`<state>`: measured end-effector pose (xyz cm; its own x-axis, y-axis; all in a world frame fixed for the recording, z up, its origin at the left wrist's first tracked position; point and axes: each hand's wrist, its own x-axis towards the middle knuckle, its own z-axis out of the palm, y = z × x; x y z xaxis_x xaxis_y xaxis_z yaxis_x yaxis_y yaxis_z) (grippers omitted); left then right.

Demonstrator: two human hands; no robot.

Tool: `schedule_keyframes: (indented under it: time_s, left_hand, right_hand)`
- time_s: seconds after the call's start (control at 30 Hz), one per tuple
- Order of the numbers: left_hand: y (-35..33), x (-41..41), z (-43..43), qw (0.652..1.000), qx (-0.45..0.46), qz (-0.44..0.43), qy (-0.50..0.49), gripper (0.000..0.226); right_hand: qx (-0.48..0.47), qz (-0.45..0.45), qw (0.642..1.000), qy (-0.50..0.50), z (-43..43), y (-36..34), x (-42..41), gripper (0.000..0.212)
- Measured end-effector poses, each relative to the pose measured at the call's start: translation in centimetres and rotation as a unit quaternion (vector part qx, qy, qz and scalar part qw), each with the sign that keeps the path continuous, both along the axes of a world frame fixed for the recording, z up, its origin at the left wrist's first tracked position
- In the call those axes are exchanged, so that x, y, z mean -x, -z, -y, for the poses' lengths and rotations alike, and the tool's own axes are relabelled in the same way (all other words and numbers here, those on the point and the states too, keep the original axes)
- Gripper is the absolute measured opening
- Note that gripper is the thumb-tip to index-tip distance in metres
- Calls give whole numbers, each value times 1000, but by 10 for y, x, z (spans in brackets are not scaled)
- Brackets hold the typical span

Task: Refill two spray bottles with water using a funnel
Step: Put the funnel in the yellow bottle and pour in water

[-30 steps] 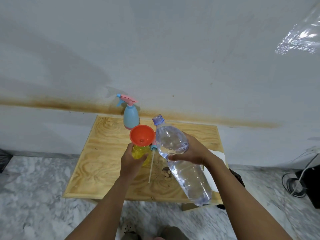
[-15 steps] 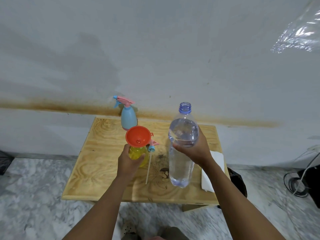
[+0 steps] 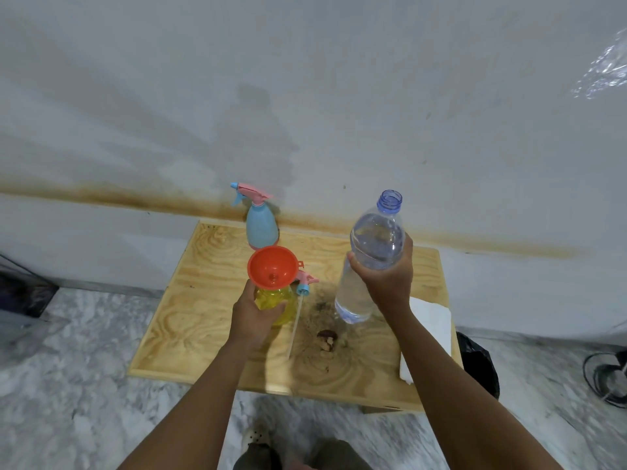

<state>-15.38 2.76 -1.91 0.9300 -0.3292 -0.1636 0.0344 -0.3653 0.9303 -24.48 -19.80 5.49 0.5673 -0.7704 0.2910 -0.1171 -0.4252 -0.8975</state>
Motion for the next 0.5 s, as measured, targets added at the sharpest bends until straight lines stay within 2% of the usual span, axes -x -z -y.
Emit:
schedule_keyframes:
  time_s: [0.5]
  left_hand:
    - [3, -1, -3, 1000, 9, 11, 16, 68]
  right_hand:
    - [22, 5, 999, 30, 4, 18, -8, 100]
